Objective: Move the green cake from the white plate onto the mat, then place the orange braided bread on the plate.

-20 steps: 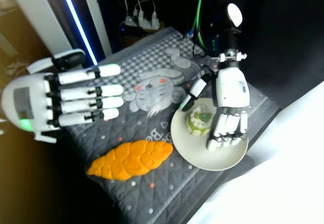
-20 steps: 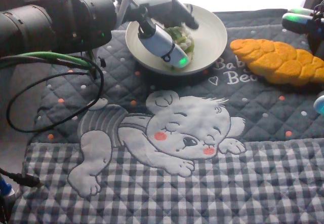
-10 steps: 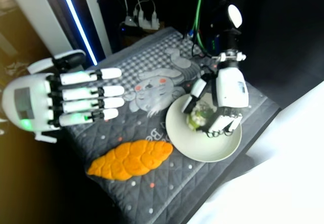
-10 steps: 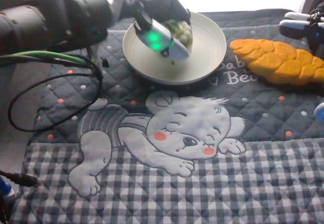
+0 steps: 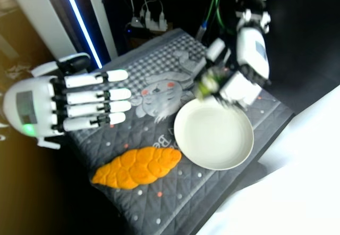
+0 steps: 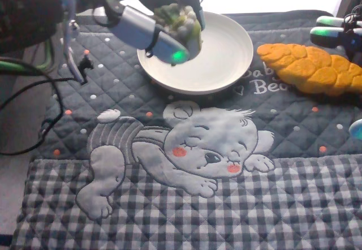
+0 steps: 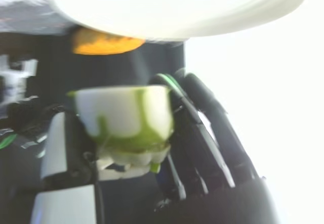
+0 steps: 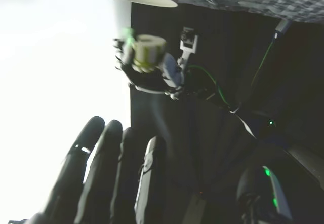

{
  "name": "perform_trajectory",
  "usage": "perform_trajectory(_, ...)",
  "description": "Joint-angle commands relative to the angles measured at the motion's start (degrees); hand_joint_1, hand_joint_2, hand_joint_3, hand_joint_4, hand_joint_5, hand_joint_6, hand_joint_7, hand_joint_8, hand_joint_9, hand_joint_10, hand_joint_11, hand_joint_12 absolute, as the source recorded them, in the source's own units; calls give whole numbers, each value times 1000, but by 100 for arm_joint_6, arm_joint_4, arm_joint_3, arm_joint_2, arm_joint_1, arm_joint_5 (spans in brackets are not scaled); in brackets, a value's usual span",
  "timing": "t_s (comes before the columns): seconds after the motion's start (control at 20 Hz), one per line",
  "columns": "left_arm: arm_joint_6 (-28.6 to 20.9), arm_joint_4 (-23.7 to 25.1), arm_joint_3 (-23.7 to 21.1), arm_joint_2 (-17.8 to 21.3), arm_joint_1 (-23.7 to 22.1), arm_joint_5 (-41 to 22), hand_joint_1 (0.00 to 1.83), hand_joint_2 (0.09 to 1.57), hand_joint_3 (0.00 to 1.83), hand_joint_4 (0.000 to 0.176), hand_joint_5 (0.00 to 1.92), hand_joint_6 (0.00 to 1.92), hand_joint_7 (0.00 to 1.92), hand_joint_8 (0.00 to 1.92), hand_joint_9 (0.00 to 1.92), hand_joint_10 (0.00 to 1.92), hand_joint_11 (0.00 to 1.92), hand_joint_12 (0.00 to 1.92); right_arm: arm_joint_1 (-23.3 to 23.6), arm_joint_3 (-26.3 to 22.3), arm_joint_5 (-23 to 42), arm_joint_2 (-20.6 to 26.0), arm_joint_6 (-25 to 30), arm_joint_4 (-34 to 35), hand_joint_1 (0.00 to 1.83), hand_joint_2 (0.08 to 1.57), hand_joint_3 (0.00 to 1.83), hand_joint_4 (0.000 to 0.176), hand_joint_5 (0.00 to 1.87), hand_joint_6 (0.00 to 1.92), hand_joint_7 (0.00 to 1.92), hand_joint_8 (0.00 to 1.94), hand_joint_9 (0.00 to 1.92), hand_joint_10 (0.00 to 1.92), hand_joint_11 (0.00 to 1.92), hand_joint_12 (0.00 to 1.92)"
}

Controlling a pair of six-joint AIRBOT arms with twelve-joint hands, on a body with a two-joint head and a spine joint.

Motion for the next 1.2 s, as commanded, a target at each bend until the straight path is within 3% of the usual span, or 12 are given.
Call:
perform_trajectory(0.0, -52, -331, -65, 137, 7, -714, 1274, 1016, 0, 0, 1116, 717, 1367, 345, 1374, 71, 1086, 718, 55, -22, 676, 52, 36, 194, 596, 838, 0, 94, 503, 5, 398, 1, 393, 8, 25, 1014)
perform_trajectory(0.05, -32, -349, -214, 276, 79, -815, 1271, 1016, 0, 0, 1133, 699, 1329, 409, 1344, 27, 1051, 681, 55, -35, 677, 63, 36, 199, 624, 818, 0, 83, 501, 1, 411, 1, 411, 7, 27, 1049)
perform_trajectory(0.15, 133, -352, -509, 521, 171, -919, 1249, 1051, 6, 30, 1109, 764, 1120, 773, 1197, 14, 718, 1041, 55, -60, 677, 84, 36, 203, 648, 808, 0, 82, 490, 0, 390, 0, 402, 1, 7, 1052)
perform_trajectory(0.2, 308, -356, -674, 642, 212, -897, 1246, 1056, 0, 25, 1127, 784, 1094, 760, 1143, 4, 598, 1070, 55, -82, 679, 99, 36, 203, 662, 808, 0, 84, 489, 0, 388, 0, 389, 0, 1, 1051)
perform_trajectory(0.25, 472, -361, -824, 752, 265, -860, 1245, 1049, 0, 40, 1134, 759, 1125, 721, 1161, 14, 582, 1110, 55, -98, 681, 106, 36, 203, 637, 827, 5, 82, 490, 1, 394, 2, 391, 2, 4, 1056)
perform_trajectory(0.35, 623, -364, -1033, 909, 416, -851, 1252, 1037, 0, 26, 1126, 715, 1198, 656, 1258, 49, 744, 1123, 55, -103, 683, 107, 36, 203, 575, 849, 3, 51, 477, 0, 389, 1, 384, 4, 5, 1123)
perform_trajectory(0.4, 644, -379, -1109, 955, 505, -901, 1258, 1030, 0, 16, 1141, 680, 1226, 622, 1308, 64, 876, 1059, 55, -103, 683, 107, 36, 203, 581, 783, 0, 62, 472, 0, 388, 1, 378, 2, 0, 1132)
perform_trajectory(0.5, 1026, -729, -1354, 1073, 832, -963, 1262, 1022, 0, 14, 1189, 575, 1218, 649, 1306, 45, 907, 932, 55, -105, 686, 105, 36, 203, 509, 822, 0, 38, 479, 0, 417, 3, 403, 7, 29, 1197)
perform_trajectory(0.7, 1186, -960, -1416, 1050, 1190, -950, 1247, 1054, 0, 20, 1150, 650, 1093, 856, 1258, 19, 810, 1057, 55, -128, 691, 103, 36, 204, 442, 865, 6, 64, 474, 0, 417, 0, 412, 3, 69, 1130)
perform_trajectory(0.9, 1185, -962, -1206, 864, 1422, -494, 1229, 1097, 3, 16, 1026, 846, 1015, 994, 1178, 4, 685, 1156, 55, -126, 708, 82, 36, 211, 477, 870, 0, 37, 523, 4, 443, 3, 434, 4, 144, 1063)
perform_trajectory(1.05, 864, -962, -875, 622, 1624, -378, 1218, 1119, 0, 22, 997, 914, 959, 1068, 1159, 5, 663, 1102, 55, -123, 719, 81, 36, 232, 468, 905, 0, 44, 537, 1, 447, 0, 433, 0, 146, 1021)
perform_trajectory(1.15, 715, -962, -749, 531, 1705, -374, 1215, 1125, 1, 16, 974, 939, 954, 1091, 1196, 20, 746, 1053, 55, -120, 747, 81, 36, 279, 433, 934, 0, 75, 532, 0, 452, 0, 448, 1, 186, 867)
